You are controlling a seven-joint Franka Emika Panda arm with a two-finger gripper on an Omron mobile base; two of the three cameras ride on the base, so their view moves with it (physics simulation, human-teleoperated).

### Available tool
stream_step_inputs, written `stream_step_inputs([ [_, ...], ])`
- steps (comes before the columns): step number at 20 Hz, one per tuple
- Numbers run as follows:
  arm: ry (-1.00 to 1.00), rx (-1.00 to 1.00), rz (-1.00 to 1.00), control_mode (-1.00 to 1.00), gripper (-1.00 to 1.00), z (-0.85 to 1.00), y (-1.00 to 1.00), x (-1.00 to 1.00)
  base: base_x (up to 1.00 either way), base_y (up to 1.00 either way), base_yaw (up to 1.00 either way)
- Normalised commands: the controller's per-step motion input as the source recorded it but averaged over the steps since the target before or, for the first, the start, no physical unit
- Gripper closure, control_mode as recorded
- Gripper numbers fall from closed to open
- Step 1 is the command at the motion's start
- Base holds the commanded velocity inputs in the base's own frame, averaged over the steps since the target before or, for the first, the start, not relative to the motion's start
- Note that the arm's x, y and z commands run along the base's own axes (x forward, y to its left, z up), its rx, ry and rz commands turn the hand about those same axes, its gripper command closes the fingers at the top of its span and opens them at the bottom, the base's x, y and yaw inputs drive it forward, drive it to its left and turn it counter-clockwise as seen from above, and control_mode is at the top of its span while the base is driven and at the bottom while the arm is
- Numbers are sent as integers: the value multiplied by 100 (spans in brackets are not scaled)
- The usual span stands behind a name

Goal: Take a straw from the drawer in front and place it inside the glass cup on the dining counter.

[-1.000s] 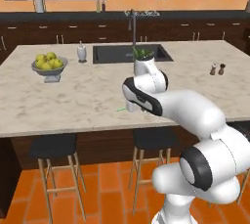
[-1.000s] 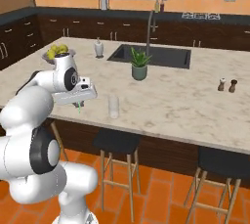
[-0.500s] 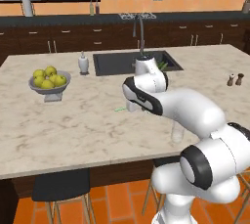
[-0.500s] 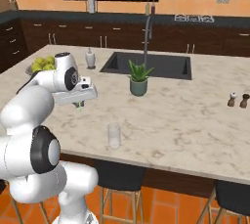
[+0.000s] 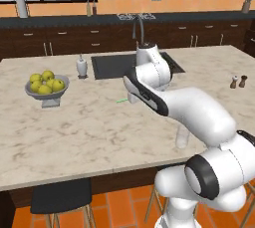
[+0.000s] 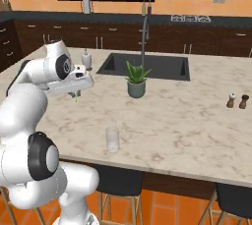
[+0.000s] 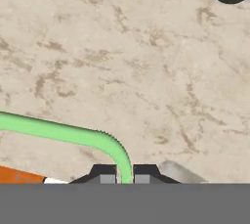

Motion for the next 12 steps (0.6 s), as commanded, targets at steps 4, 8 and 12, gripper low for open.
stream_step_inputs([
  [4, -22, -32, 0, -100, 100, 91, -29, -33, 0, 0, 0],
  [8, -11, -34, 0, -100, 100, 72, -75, -1, 0, 0, 0],
  [12, -2, -34, 0, -100, 100, 49, -80, 0, 0, 0, 0],
])
